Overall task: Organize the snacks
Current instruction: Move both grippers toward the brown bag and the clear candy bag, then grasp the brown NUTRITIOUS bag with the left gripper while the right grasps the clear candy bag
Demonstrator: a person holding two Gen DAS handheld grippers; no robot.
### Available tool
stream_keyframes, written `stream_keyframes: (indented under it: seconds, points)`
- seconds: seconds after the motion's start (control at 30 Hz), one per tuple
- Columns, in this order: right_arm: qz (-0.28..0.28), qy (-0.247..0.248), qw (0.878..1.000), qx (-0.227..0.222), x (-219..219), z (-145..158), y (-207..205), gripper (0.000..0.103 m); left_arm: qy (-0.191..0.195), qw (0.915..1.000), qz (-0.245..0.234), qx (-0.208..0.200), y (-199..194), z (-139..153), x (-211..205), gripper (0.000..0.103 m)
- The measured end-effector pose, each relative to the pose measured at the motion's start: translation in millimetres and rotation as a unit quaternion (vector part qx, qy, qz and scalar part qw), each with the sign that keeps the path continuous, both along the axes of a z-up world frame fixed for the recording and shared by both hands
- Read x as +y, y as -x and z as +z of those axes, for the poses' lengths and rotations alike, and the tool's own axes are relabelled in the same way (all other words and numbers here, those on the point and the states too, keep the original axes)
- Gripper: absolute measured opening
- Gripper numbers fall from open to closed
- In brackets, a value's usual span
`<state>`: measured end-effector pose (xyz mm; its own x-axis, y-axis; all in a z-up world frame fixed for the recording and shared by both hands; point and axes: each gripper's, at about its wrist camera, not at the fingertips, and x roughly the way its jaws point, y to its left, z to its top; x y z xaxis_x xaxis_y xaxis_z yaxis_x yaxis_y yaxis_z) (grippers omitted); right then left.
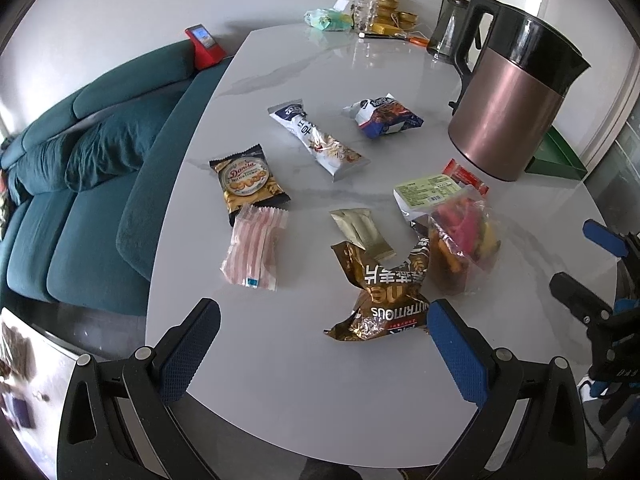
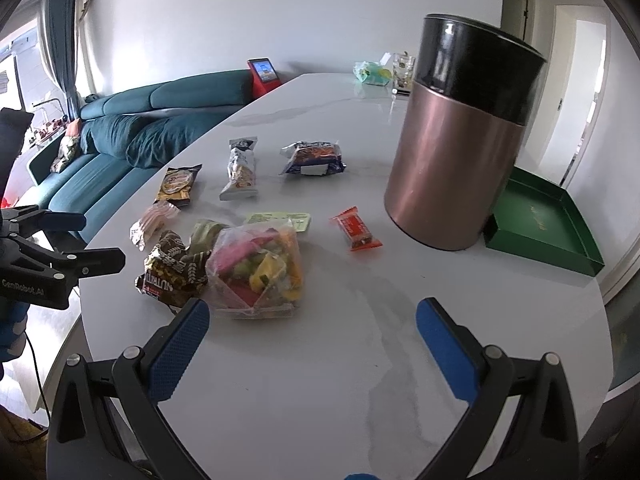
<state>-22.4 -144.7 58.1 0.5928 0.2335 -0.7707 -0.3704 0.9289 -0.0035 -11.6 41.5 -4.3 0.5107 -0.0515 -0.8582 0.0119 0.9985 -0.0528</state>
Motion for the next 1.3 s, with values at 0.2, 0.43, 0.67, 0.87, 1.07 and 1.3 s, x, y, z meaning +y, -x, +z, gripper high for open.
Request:
stream_keyframes:
  seconds: [0.2,0.43,0.67,0.87,1.07,1.3]
  points:
    - [0.015,-0.002,1.000,0.003,10.0,-5.4,-5.3,0.103,-0.009,0.9995,-0.028,0.010,-3.1,-8.8,-16.4,0.102]
    - [0.007,0.002,1.000,0.008,2.2,-8.5,-8.6,0.103,-0.013,0.9991,-0.034,0.021,-17.9,-22.1,-29.4,0.102]
    - [0.011,0.001,1.000,0.018,1.4,-14.3,-14.4,0.103,-0.020,0.9984,-0.031,0.044,-30.1,-44.2,-34.9,0.102]
    - [0.018,-0.006,0.999,0.031,8.0,-22.8,-26.1,0.103,-0.027,0.9984,-0.029,0.040,-34.0,-49.7,-36.9,0.102]
    - [0.032,-0.015,0.998,0.042,22.6,-32.5,-35.7,0.103,-0.026,0.9984,-0.020,0.046,-35.2,-56.3,-26.5,0.102]
    - [0.048,-0.015,0.997,0.052,43.1,-42.8,-47.9,0.103,-0.001,0.9984,-0.015,0.054,-37.1,-62.0,-16.2,0.102]
